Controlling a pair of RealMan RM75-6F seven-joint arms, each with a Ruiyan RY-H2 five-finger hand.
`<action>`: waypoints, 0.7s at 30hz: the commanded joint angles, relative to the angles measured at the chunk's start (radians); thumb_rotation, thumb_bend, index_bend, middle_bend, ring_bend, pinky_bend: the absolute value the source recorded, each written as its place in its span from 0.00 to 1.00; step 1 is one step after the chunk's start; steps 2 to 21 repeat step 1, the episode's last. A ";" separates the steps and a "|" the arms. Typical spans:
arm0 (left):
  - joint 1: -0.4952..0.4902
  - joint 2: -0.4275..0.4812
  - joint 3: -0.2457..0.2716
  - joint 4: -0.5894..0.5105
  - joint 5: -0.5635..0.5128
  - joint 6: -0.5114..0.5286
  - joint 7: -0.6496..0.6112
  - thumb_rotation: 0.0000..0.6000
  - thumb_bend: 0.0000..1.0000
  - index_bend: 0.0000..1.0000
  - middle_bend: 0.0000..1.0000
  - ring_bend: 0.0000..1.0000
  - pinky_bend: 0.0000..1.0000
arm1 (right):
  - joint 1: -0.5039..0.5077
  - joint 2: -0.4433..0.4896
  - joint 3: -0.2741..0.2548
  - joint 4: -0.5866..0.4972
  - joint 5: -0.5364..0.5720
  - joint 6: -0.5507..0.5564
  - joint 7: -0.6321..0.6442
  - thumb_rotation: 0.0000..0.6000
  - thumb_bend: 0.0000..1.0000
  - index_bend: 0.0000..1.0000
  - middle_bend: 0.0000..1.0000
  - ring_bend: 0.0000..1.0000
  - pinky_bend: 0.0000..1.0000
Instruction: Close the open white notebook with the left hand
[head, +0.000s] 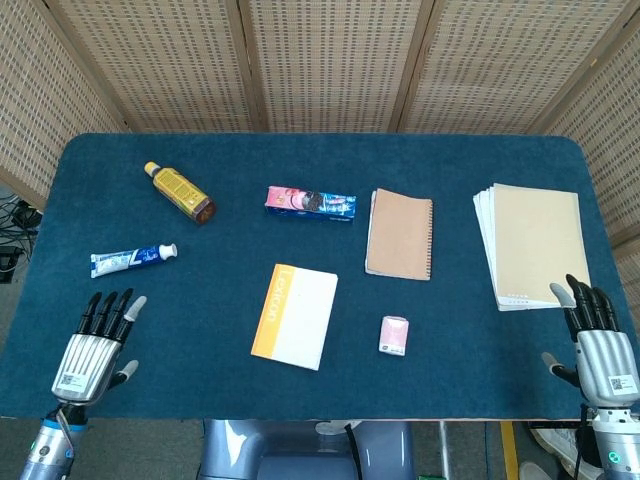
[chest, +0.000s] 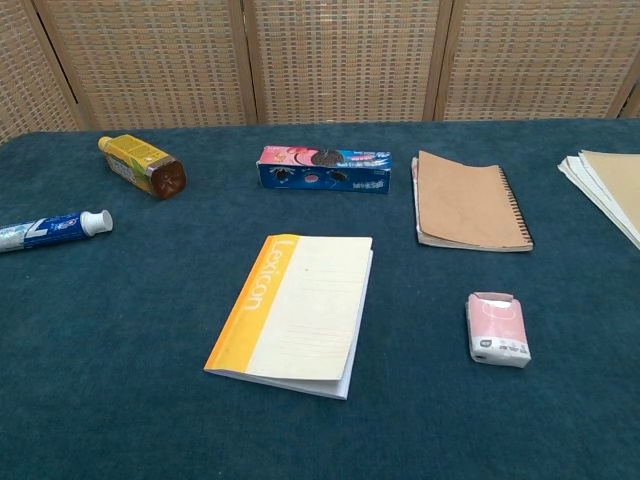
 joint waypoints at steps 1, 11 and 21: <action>0.027 0.051 0.004 -0.023 -0.043 -0.012 -0.065 1.00 0.17 0.00 0.00 0.00 0.00 | 0.004 -0.003 -0.001 -0.007 0.008 -0.013 -0.023 1.00 0.13 0.02 0.00 0.00 0.00; 0.027 0.051 0.004 -0.023 -0.043 -0.012 -0.065 1.00 0.17 0.00 0.00 0.00 0.00 | 0.004 -0.003 -0.001 -0.007 0.008 -0.013 -0.023 1.00 0.13 0.02 0.00 0.00 0.00; 0.027 0.051 0.004 -0.023 -0.043 -0.012 -0.065 1.00 0.17 0.00 0.00 0.00 0.00 | 0.004 -0.003 -0.001 -0.007 0.008 -0.013 -0.023 1.00 0.13 0.02 0.00 0.00 0.00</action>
